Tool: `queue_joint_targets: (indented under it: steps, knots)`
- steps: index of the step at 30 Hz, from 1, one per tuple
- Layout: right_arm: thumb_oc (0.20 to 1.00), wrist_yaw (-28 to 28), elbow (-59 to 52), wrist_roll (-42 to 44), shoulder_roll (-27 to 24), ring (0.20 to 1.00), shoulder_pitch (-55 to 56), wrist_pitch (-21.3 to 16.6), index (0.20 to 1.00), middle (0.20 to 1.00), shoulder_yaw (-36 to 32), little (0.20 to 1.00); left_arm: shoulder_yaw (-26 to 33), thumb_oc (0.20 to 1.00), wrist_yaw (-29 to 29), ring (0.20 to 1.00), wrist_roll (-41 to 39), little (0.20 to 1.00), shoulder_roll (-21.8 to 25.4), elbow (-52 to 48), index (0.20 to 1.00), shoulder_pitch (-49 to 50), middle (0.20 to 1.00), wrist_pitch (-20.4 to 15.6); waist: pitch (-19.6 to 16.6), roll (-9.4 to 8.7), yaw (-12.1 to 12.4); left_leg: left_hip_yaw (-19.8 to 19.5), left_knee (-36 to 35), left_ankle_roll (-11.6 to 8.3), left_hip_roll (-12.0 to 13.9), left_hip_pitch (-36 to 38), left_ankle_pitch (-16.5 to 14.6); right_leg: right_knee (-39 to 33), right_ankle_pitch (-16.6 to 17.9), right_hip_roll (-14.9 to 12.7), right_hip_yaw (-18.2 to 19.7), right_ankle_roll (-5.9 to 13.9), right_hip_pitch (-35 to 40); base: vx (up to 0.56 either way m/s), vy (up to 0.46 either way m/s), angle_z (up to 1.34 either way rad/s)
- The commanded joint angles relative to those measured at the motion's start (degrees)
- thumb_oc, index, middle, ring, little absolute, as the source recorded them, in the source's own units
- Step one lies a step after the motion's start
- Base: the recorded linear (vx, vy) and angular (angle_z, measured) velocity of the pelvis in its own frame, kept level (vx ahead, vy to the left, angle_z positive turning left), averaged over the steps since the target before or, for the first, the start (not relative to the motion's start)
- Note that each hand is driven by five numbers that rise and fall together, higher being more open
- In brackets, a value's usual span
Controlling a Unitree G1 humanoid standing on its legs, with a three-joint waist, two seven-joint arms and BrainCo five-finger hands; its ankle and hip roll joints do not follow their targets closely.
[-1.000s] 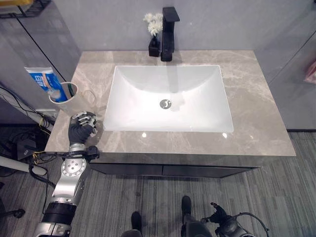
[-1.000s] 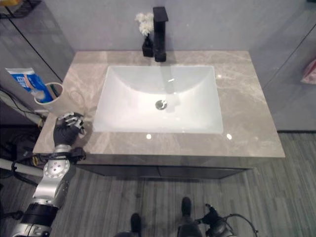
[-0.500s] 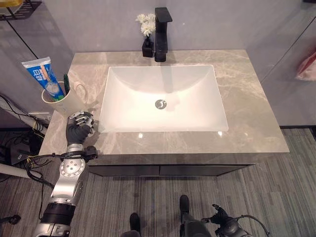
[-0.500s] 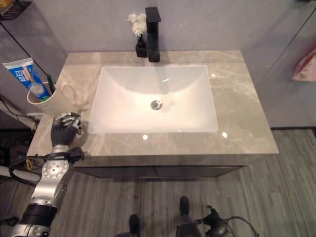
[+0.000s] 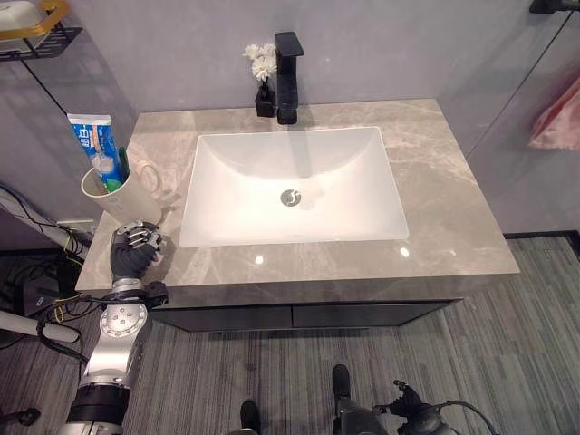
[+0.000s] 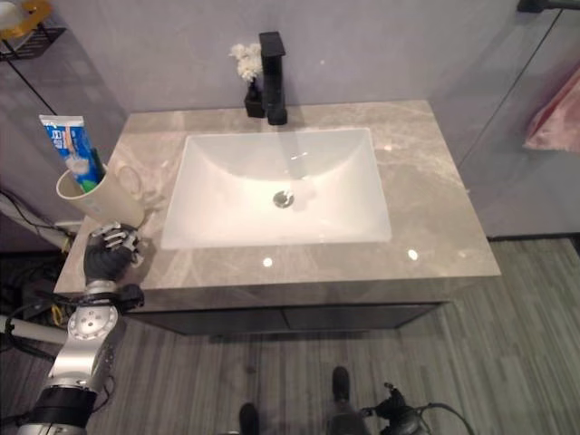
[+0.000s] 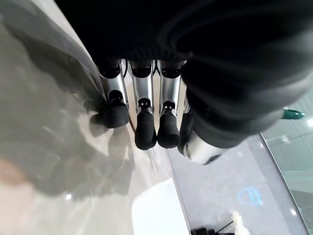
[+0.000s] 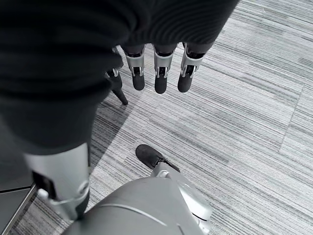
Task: Put brush and paste in cup on sink, flatten towel.
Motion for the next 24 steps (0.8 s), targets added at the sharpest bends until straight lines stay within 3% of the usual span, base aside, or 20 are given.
queue_joint_targets:
  steps: [1,13,20,24]
  knots:
    - [1.0,-0.41,0.31,0.1,0.29,1.0,-0.93,-0.07,1.0,1.0,0.43,1.0,1.58,0.2,2.55,0.2,2.83,0.2,4.51,2.01,0.2,-4.73,0.2,-1.04,2.17,-2.02,-1.16,-1.02,0.37,0.46,0.11,-0.07,-0.21,0.4,-1.36,-4.42,1.98,5.43,2.86,0.0,0.0,0.0]
    - [1.0,-1.04,-1.0,1.75,0.52,1.0,-2.39,-0.07,1.0,1.0,1.55,1.0,1.37,0.2,8.11,0.2,3.03,0.2,4.91,6.2,0.2,-11.2,0.2,-1.26,3.24,-2.87,-1.36,-2.01,0.37,0.54,-0.55,-6.01,1.62,0.4,0.56,-5.22,2.13,5.64,-2.43,-0.03,0.015,0.01]
    - [1.0,-1.4,-1.26,2.35,0.8,1.0,-2.85,-0.3,1.0,1.0,2.0,1.0,0.6,0.2,9.08,0.2,3.29,0.2,5.71,7.31,0.2,-13.44,0.2,-1.42,3.17,-3.16,-1.7,-2.13,0.37,0.41,-0.66,-6.88,1.92,0.4,0.78,-5.21,2.3,5.7,-3.23,0.0,0.0,0.0]
    - [1.0,-1.62,-0.45,2.14,0.8,1.0,-2.22,-0.29,1.0,1.0,1.37,1.0,0.95,0.2,7.33,0.2,4.34,0.2,4.73,3.24,0.2,-9.7,0.2,-1.39,2.8,-3.04,-1.33,-2.77,0.37,0.51,-0.58,-6.62,1.65,0.4,0.46,-5.24,2.27,5.59,-2.71,0.01,-0.002,0.0]
